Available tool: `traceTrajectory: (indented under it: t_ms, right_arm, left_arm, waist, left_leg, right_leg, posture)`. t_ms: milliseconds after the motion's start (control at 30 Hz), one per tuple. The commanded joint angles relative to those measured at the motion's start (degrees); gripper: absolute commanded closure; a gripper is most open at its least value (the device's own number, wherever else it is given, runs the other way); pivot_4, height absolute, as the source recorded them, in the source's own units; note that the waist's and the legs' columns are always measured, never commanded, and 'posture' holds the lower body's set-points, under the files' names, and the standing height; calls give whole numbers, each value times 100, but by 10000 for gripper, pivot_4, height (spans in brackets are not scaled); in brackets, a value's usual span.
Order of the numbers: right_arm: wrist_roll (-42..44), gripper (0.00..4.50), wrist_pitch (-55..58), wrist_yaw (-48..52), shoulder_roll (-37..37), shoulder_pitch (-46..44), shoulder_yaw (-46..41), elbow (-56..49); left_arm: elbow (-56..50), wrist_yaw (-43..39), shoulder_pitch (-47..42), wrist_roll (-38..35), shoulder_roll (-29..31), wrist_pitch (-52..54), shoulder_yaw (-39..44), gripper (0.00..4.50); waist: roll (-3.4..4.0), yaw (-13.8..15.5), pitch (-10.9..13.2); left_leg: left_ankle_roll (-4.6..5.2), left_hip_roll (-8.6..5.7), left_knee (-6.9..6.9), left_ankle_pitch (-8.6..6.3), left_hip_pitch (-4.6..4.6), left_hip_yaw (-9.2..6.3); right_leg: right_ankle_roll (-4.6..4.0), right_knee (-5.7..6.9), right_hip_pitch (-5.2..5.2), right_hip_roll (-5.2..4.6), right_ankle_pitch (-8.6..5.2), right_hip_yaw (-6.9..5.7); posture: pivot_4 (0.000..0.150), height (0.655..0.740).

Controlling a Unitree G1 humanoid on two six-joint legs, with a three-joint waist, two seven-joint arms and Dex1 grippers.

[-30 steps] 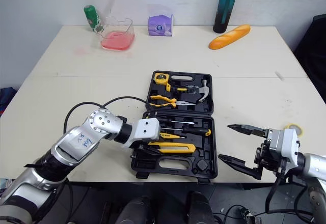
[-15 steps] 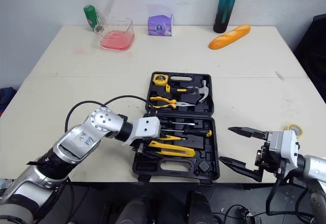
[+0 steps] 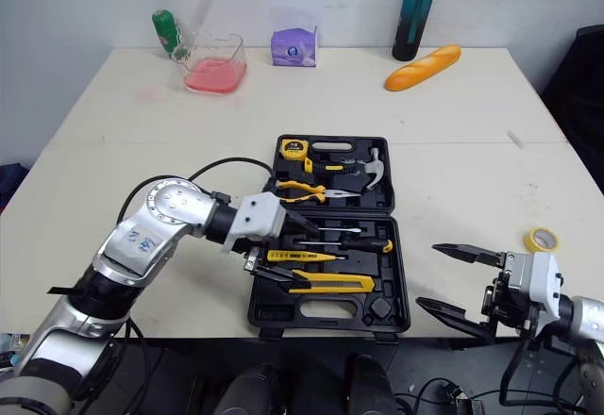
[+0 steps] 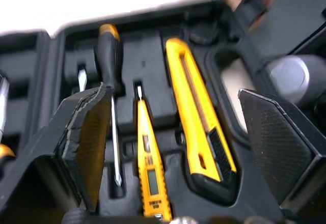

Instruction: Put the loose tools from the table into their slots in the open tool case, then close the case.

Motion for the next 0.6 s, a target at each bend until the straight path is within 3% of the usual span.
traceTrajectory:
  t_ms: [33,100,233,433,600]
  right_arm:
    - [31,0,-152,-14,58,82,-222,-4]
    - [20,0,-186,-40,68,124,-249,30]
    - [-9,0,-290,-43,92,208,-284,135]
    - [-45,0,-373,-66,93,207,-267,236]
    - [-108,0,-558,-34,189,217,-208,431]
  left_arm:
    - [-32,-129,67,-316,-56,-319,345,3253]
    - [-26,-178,131,-367,-124,-514,381,3253]
    - [-82,-207,288,-480,-353,-687,330,15278]
    - [58,-179,460,-65,-560,-1029,-106,44387]
    - [542,257,390,621,-904,-1184,-594,44387]
  waist:
    - [0,0,0]
    - [0,0,0]
    - [0,10,0]
    - [0,3,0]
    - [0,13,0]
  left_leg:
    - [0,0,2,0,0,0]
    - [0,-1,3,0,1,1]
    - [0,-4,4,0,0,0]
    - [0,-4,4,0,3,2]
    - [1,-5,4,0,4,5]
  right_leg:
    - [0,0,0,0,0,-2]
    - [1,-1,1,0,0,-3]
    - [1,-2,3,-2,1,-2]
    - [3,-3,3,1,2,-4]
    - [4,-7,4,1,2,-6]
  posture:
    - [1500,7349]
    - [1500,7349]
    - [1500,7349]
    - [1500,7349]
    - [1500,7349]
